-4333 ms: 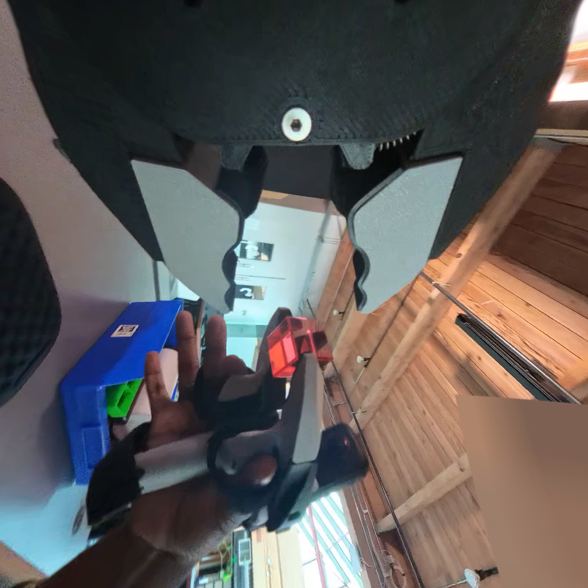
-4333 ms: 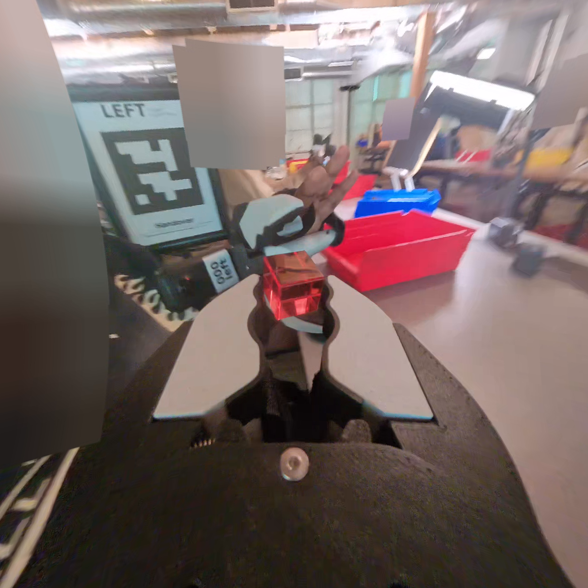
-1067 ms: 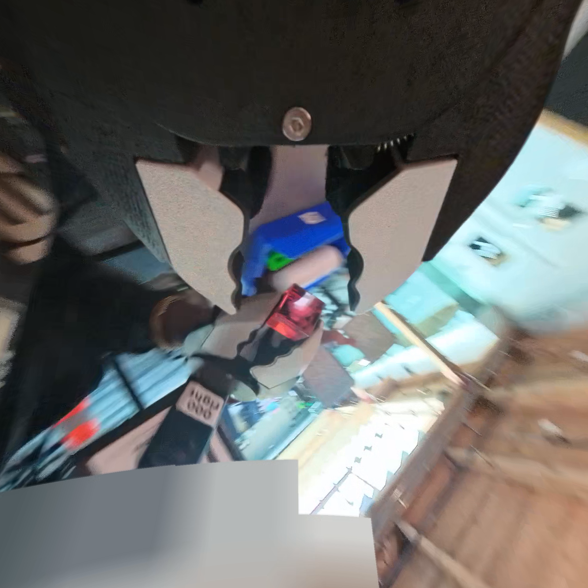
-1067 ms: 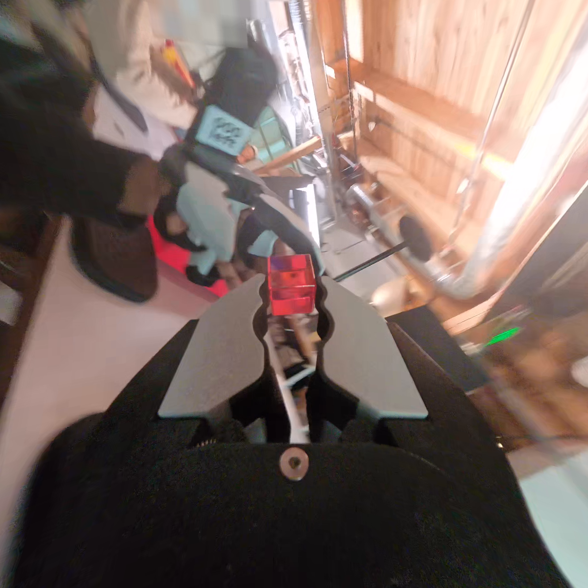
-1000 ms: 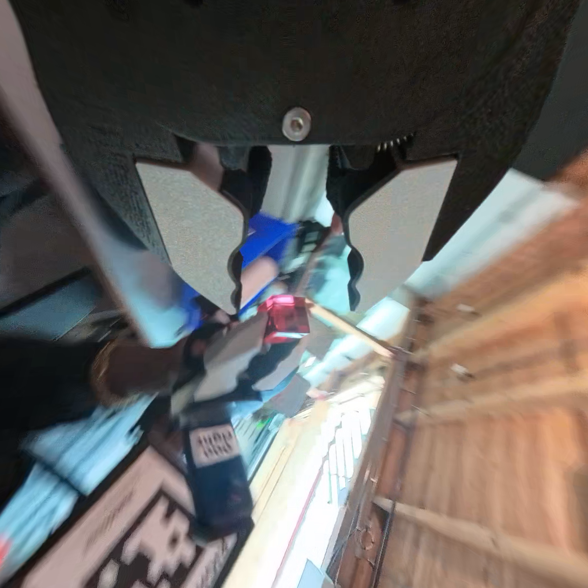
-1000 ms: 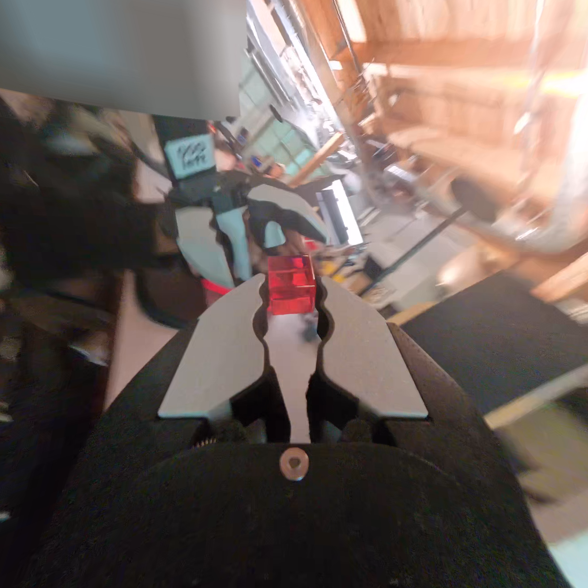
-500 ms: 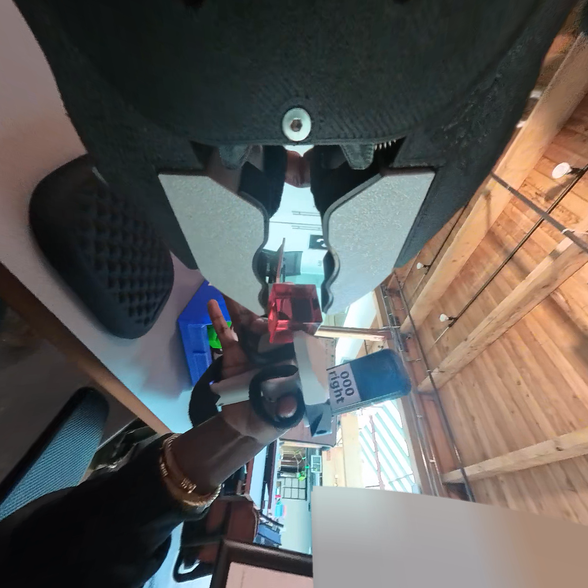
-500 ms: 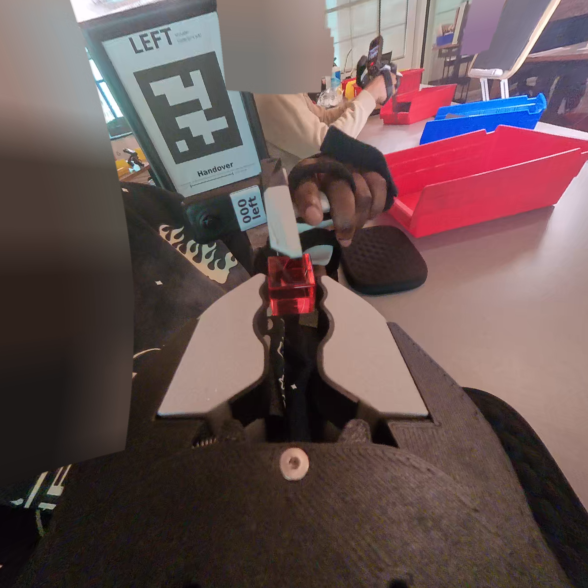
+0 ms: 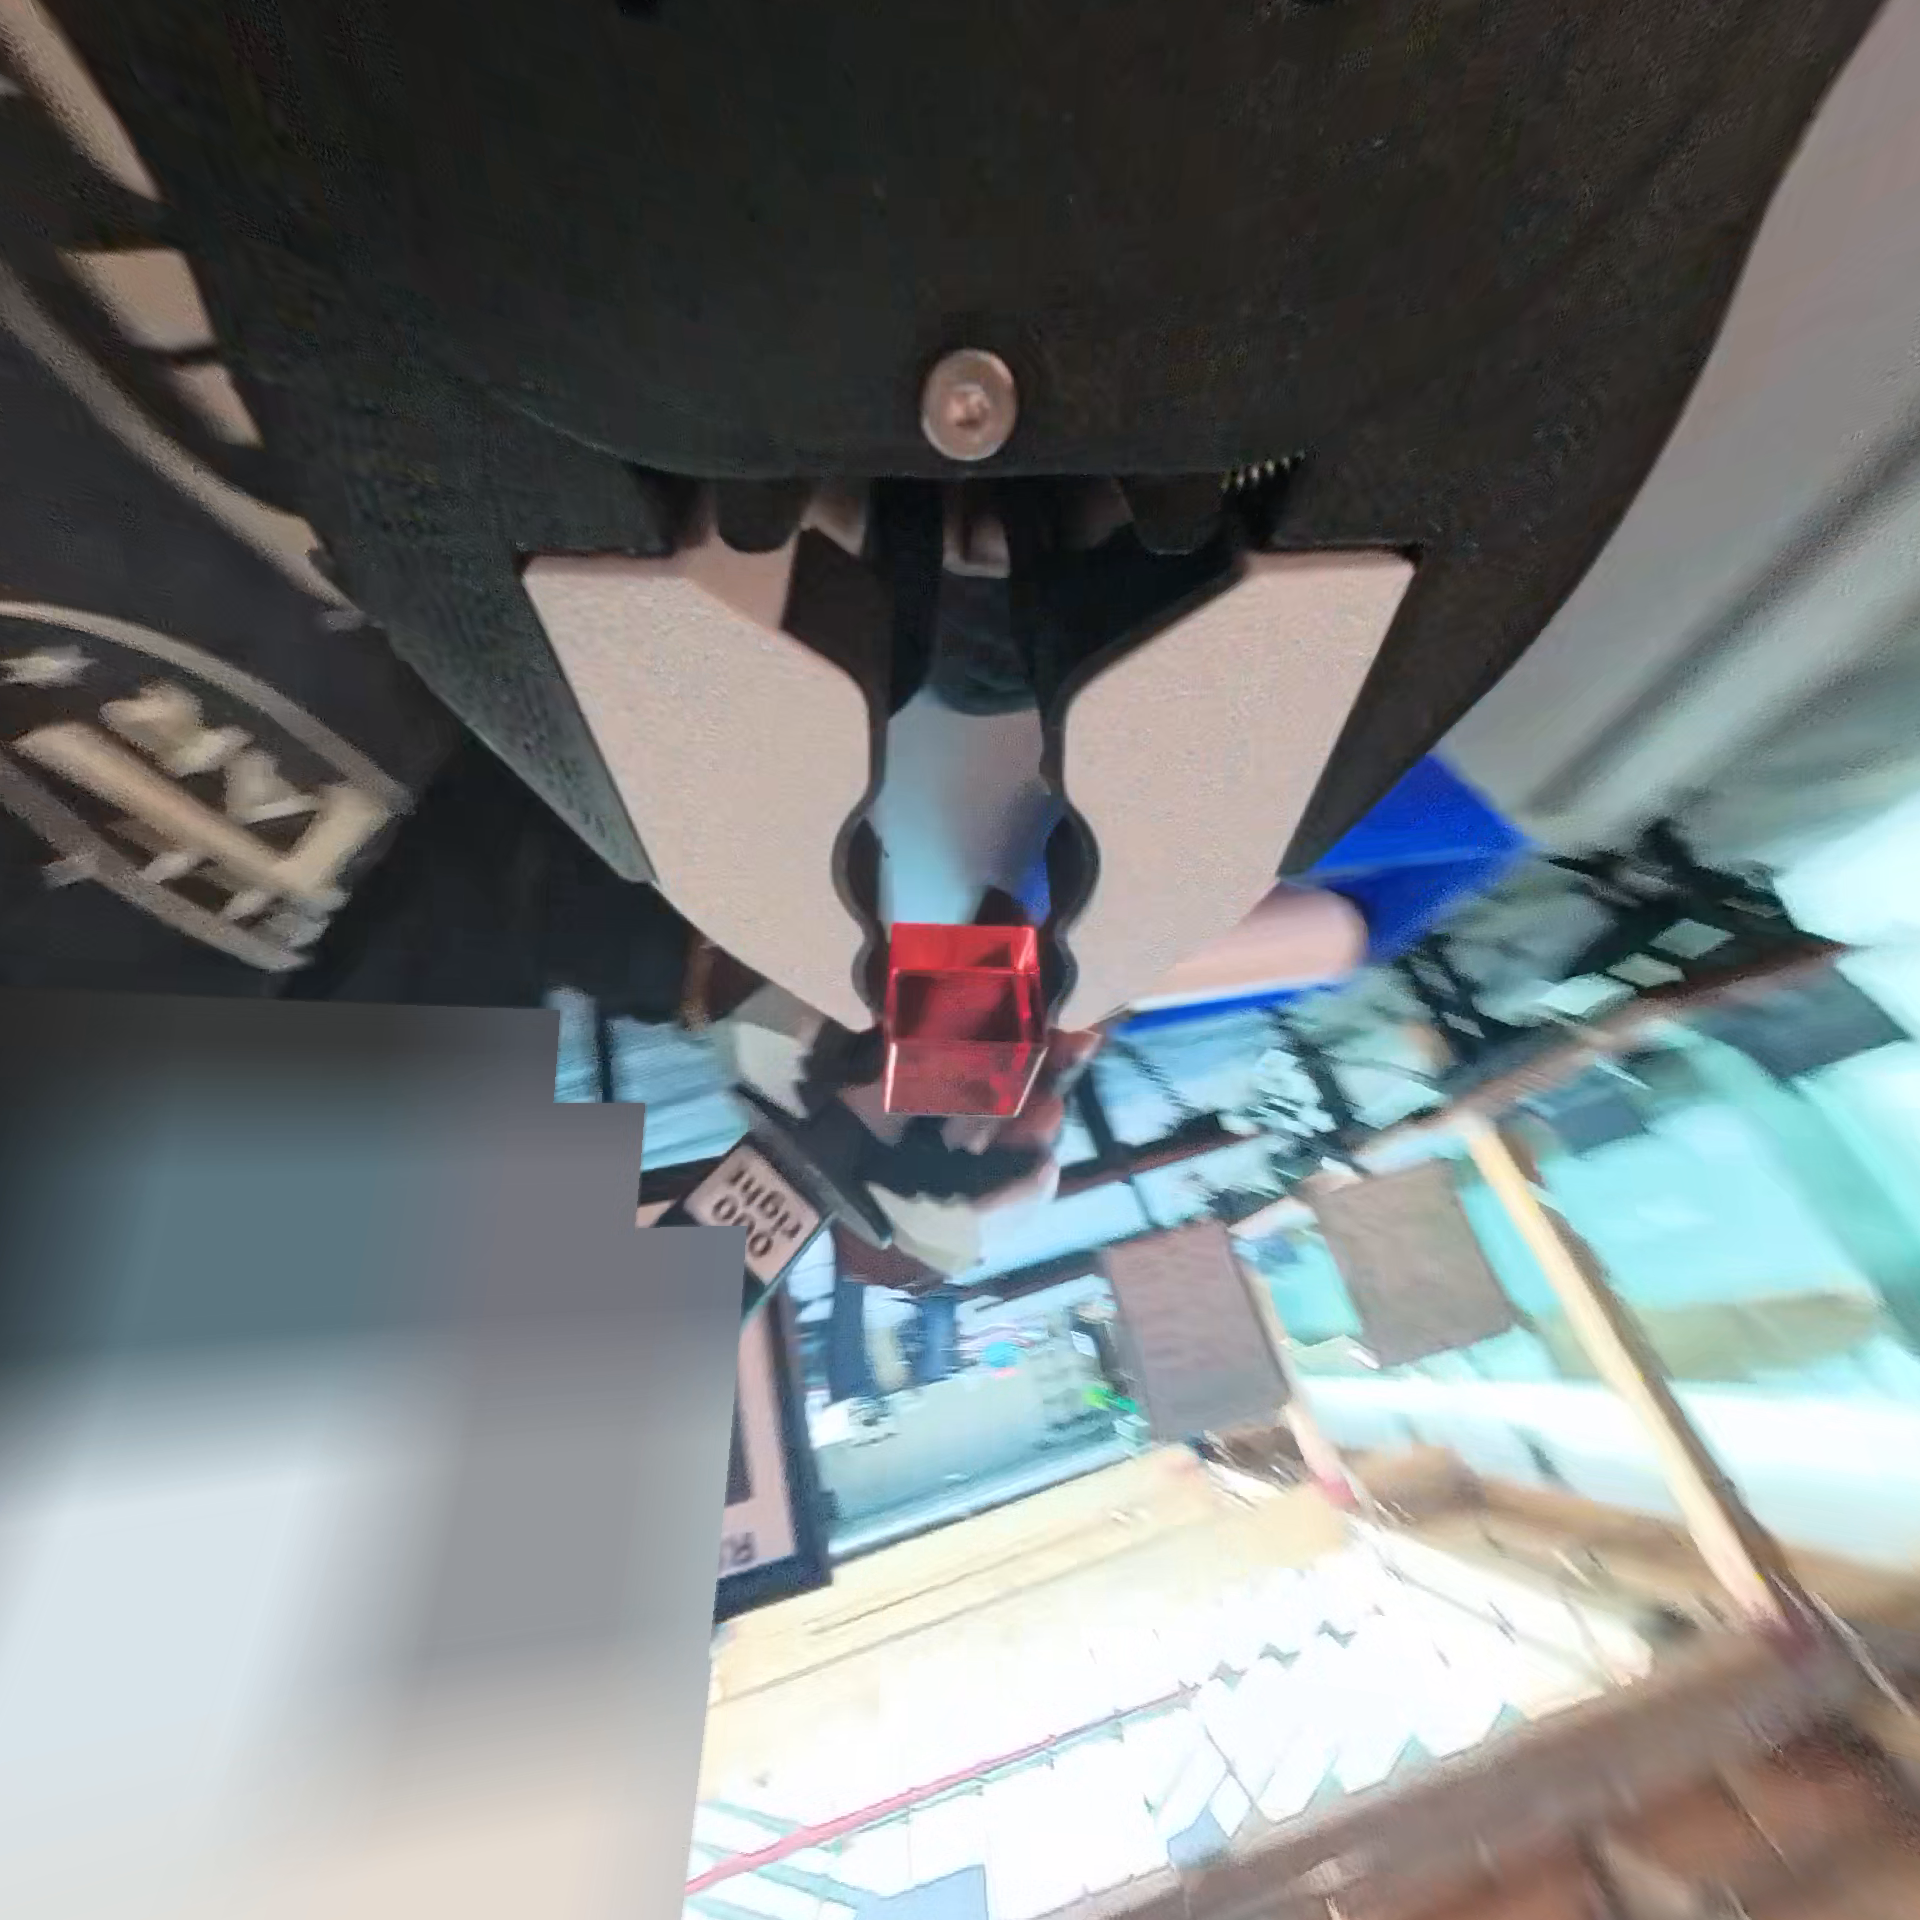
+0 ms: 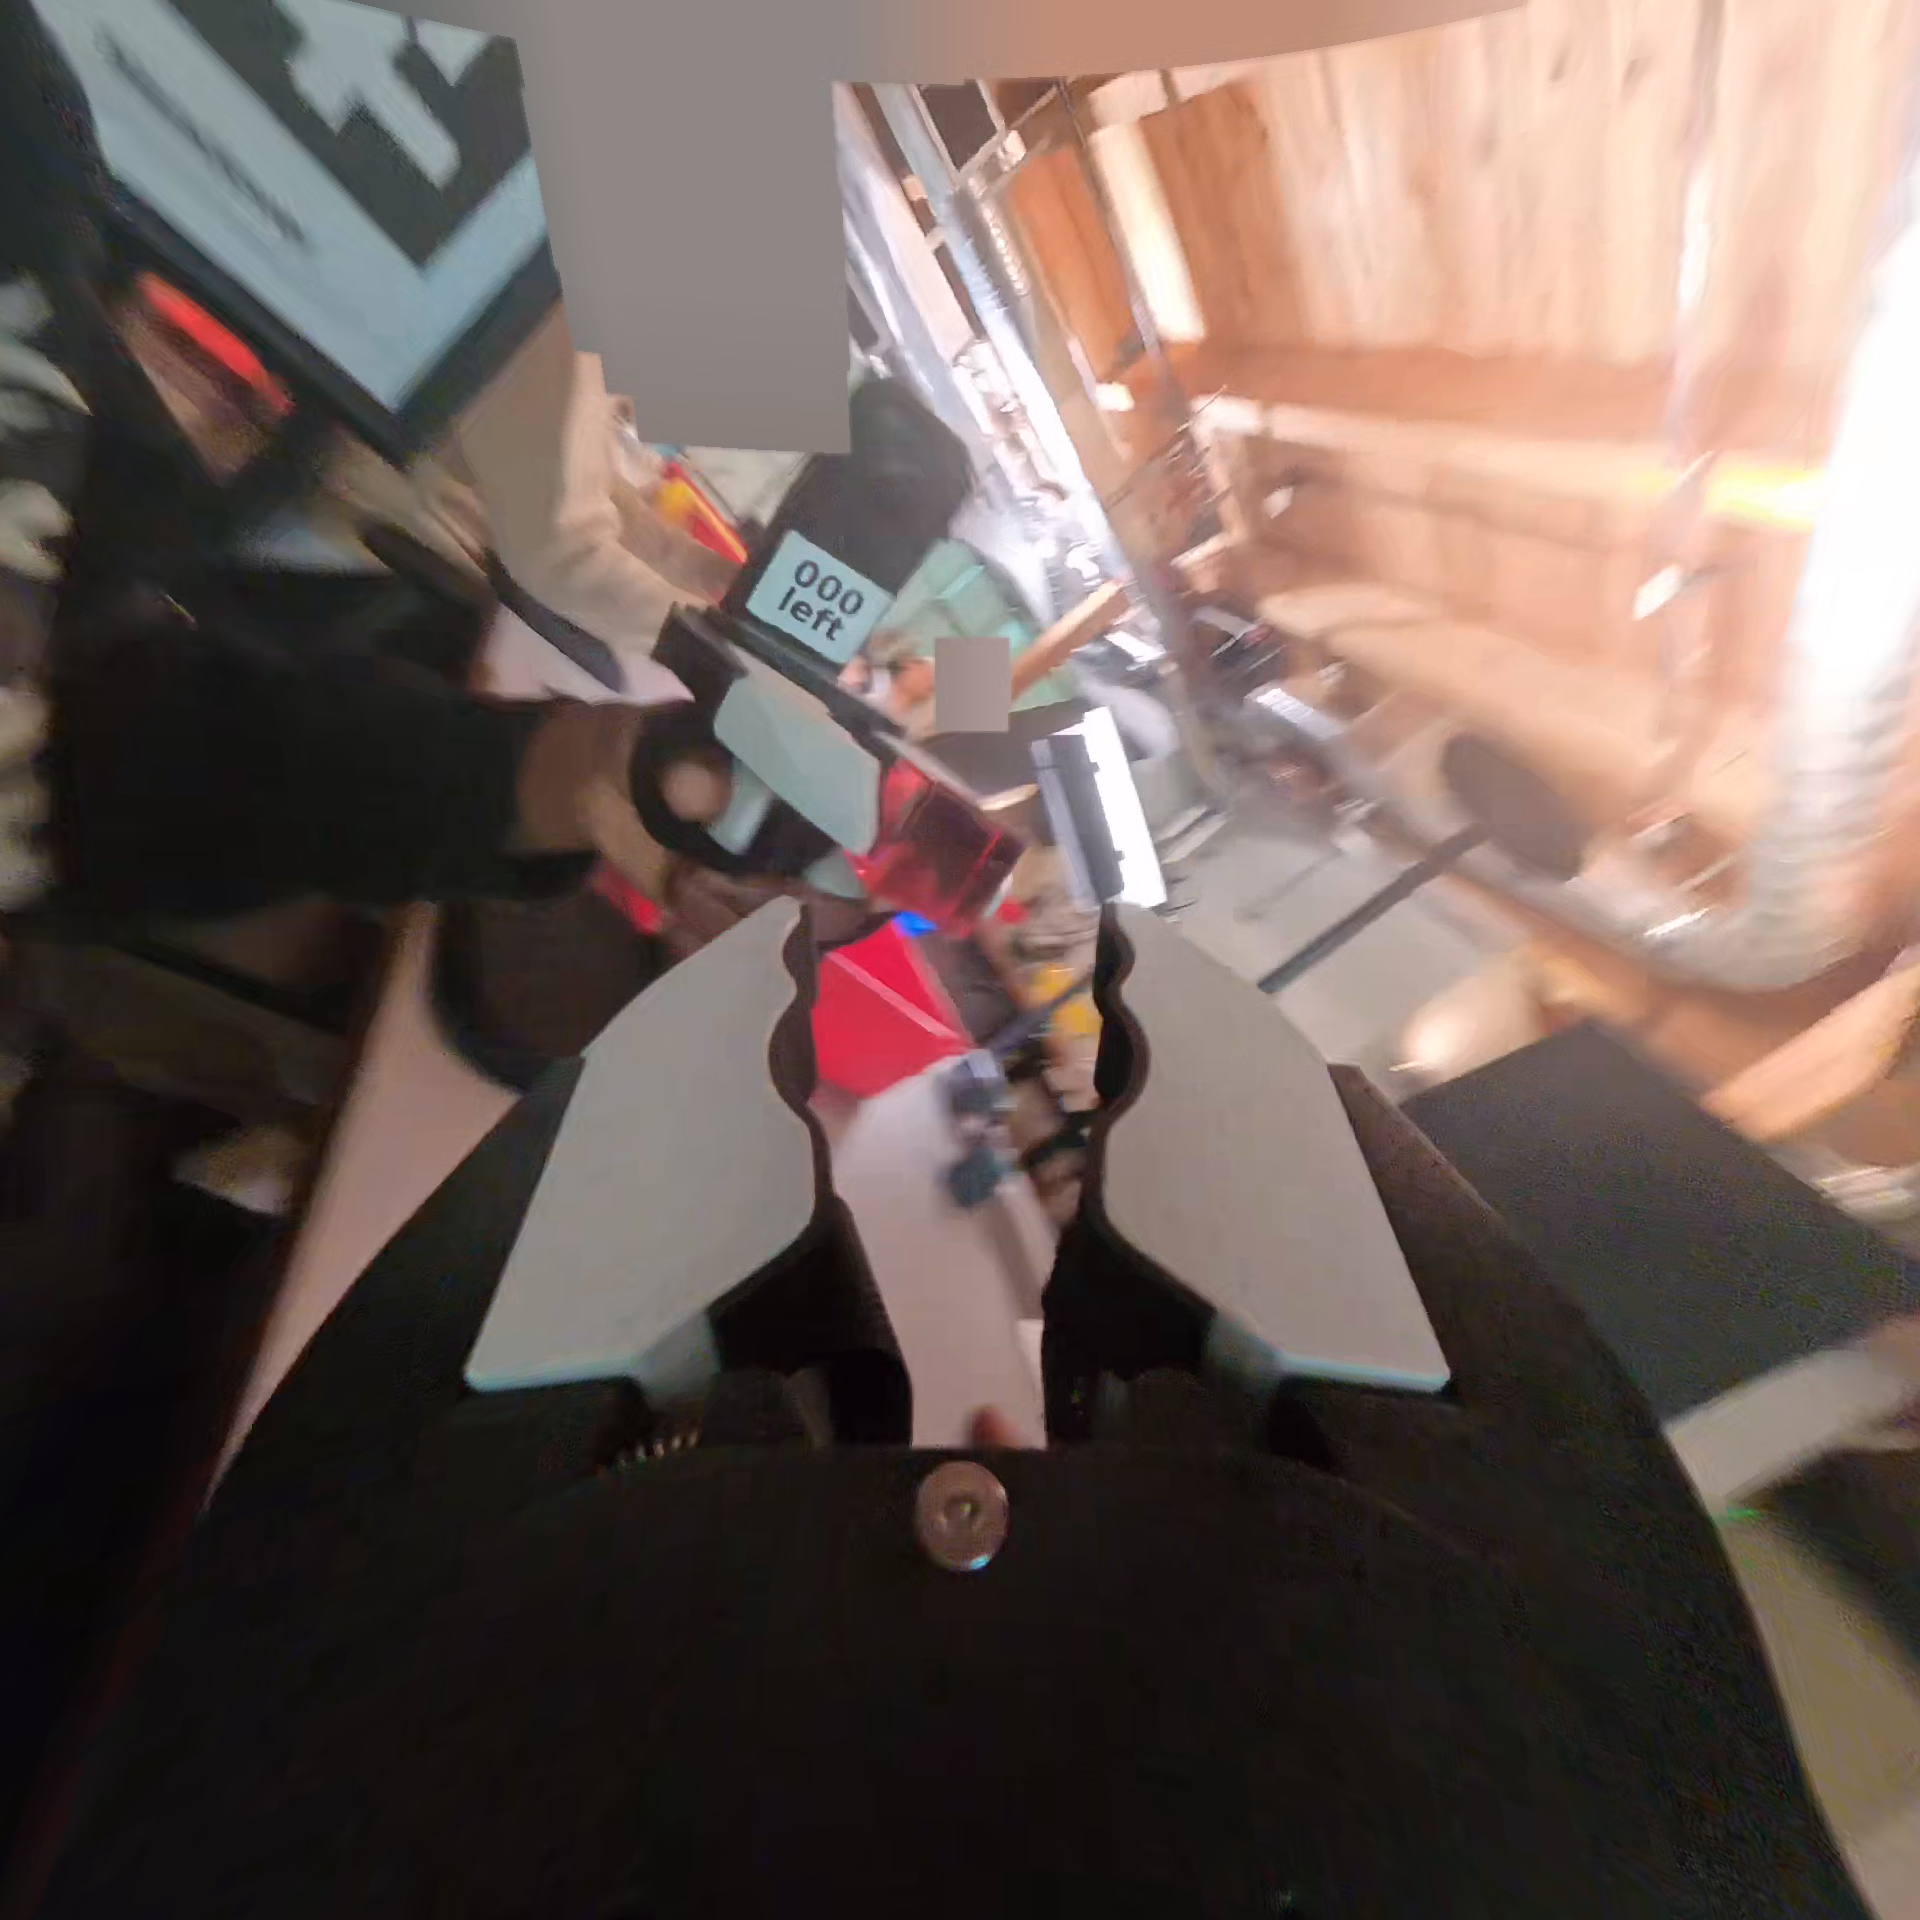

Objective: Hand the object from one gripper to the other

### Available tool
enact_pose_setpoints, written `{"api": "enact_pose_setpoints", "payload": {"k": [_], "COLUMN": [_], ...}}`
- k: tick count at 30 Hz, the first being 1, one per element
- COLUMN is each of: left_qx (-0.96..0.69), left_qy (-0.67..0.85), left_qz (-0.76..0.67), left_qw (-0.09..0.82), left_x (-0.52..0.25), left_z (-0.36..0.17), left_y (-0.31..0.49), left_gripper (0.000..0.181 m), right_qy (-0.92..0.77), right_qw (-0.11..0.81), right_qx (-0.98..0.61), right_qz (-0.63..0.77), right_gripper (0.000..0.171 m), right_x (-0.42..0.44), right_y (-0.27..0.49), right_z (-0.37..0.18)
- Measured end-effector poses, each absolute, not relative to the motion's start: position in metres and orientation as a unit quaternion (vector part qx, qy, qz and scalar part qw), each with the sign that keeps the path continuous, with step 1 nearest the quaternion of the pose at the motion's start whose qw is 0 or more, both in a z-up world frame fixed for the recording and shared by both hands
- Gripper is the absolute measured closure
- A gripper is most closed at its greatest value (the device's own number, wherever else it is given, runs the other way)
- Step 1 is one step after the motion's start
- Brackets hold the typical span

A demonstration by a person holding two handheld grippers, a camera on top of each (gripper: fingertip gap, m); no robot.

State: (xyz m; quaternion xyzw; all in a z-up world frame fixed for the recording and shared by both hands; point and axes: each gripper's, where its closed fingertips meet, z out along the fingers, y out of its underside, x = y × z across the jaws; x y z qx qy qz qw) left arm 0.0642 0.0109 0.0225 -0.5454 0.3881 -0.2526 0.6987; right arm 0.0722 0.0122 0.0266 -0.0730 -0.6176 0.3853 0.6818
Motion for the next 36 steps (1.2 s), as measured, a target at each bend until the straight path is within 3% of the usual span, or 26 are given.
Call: {"api": "enact_pose_setpoints", "payload": {"k": [2,5,11,16,19,22,25,29,32,36], "left_qx": [-0.565,-0.576,-0.6,-0.599,-0.536,-0.439,-0.354,-0.279,-0.281,-0.29], "left_qy": [0.37,0.348,0.362,0.378,0.402,0.436,0.477,0.528,0.563,0.581], "left_qz": [-0.343,-0.41,-0.429,-0.421,-0.386,-0.227,-0.003,0.234,0.266,0.275], "left_qw": [0.653,0.616,0.571,0.567,0.634,0.753,0.805,0.767,0.73,0.709], "left_x": [0.068,0.071,0.081,0.083,0.081,0.071,0.064,0.064,0.071,0.074], "left_z": [0.018,0.015,0.001,-0.002,0.014,0.032,0.04,0.034,0.019,0.007], "left_y": [0.007,0.007,0.005,0.002,-0.004,-0.008,-0.013,-0.013,-0.008,0.001], "left_gripper": [0.154,0.154,0.154,0.154,0.141,0.128,0.127,0.127,0.127,0.137], "right_qy": [-0.586,-0.601,-0.624,-0.648,-0.653,-0.639,-0.641,-0.643,-0.632,-0.619], "right_qw": [0.741,0.743,0.755,0.743,0.732,0.715,0.622,0.372,0.235,0.174], "right_qx": [-0.018,0.031,0.047,0.041,0.016,-0.046,-0.146,-0.285,-0.327,-0.345], "right_qz": [0.328,0.293,0.196,0.16,0.197,0.28,0.426,0.606,0.662,0.683], "right_gripper": [0.126,0.129,0.128,0.143,0.144,0.144,0.144,0.143,0.143,0.144], "right_x": [0.079,0.08,0.067,0.063,0.065,0.069,0.068,0.065,0.066,0.064], "right_y": [0.007,-0.006,-0.004,-0.003,-0.003,0.003,0.006,-0.001,-0.005,-0.004], "right_z": [0.035,0.026,0.013,0.004,0.008,0.021,0.026,0.014,0.005,-0.001]}}
